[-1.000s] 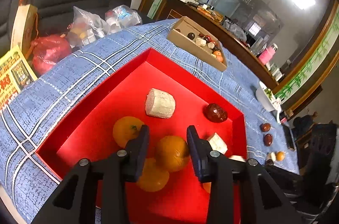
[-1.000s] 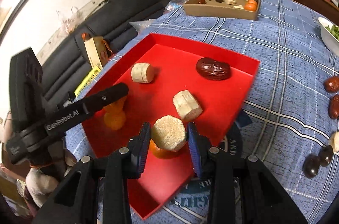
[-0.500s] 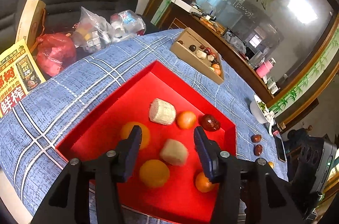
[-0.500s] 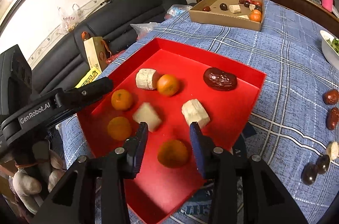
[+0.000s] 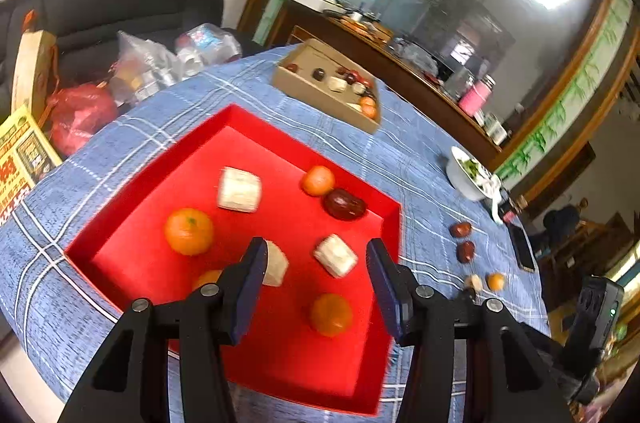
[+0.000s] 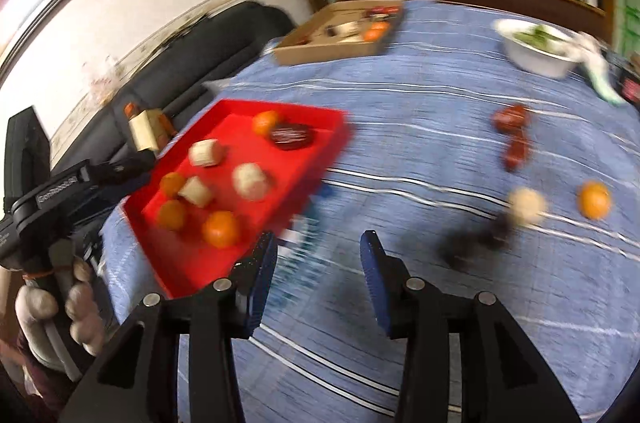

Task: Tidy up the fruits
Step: 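Move both open tools back toward the remaining fruit, then grasp a mandarin orange with the right tool while the left tool grasps a round rice cake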

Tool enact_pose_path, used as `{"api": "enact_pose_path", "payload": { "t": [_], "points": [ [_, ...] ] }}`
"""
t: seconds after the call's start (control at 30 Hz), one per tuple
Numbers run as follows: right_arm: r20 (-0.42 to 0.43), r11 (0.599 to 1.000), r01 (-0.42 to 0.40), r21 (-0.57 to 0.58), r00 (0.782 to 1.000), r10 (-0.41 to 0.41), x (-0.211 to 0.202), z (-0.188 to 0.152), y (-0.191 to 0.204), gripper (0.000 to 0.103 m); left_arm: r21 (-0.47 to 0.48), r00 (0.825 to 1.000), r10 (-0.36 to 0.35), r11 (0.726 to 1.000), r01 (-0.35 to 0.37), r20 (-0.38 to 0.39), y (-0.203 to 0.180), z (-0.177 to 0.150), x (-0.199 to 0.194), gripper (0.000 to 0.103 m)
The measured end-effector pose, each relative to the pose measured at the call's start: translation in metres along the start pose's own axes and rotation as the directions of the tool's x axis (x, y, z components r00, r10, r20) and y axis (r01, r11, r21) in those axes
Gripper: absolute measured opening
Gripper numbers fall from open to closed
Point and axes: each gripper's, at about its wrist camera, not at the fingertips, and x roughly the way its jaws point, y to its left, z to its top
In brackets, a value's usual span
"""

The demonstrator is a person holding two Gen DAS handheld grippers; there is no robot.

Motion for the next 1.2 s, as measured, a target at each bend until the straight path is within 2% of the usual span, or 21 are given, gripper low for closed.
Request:
{"api": "enact_pose_path", "payload": {
  "t": [0.2, 0.4, 0.63, 0.83, 0.97, 1.13, 1.2],
  "points": [
    [0.039, 0.978, 0.139, 0.155, 0.988, -0.147, -0.044, -0.017, -0.091, 0.042, 0.076, 0.999, -0.023, 0.997, 0.026, -0.036, -0.037, -0.011, 0.011, 0.057],
    [0.048, 0.941, 0.205, 0.271, 0.973, -0.226, -0.068, -0.021, -0.154, 0.042, 0.167, 0.993, -0.045, 0.984, 0.063, -0.111, -0.079, -0.03, 0.03, 0.057],
    [0.045, 0.933, 0.243, 0.267, 0.963, -0.264, -0.045, 0.005, -0.176, 0.042, 0.281, 0.988, -0.032, 0.957, 0.074, -0.153, -0.121, -0.046, 0.043, 0.057],
    [0.014, 0.919, 0.334, 0.21, 0.939, -0.345, -0.006, 0.023, -0.179, 0.042, 0.387, 0.983, -0.013, 0.918, 0.085, -0.183, -0.161, -0.056, 0.065, 0.057],
    [-0.001, 0.924, 0.322, 0.207, 0.944, -0.329, 0.008, 0.022, -0.182, 0.042, 0.43, 0.979, -0.006, 0.898, 0.096, -0.205, -0.182, -0.061, 0.086, 0.057],
    [0.018, 0.927, 0.324, 0.187, 0.943, -0.333, 0.012, 0.022, -0.181, 0.042, 0.448, 0.97, -0.005, 0.886, 0.116, -0.242, -0.204, -0.066, 0.118, 0.057],
    [0.019, 0.926, 0.334, 0.175, 0.939, -0.343, 0.012, 0.022, -0.18, 0.031, 0.453, 0.967, -0.005, 0.883, 0.125, -0.256, -0.211, -0.068, 0.128, 0.057]
  ]
}}
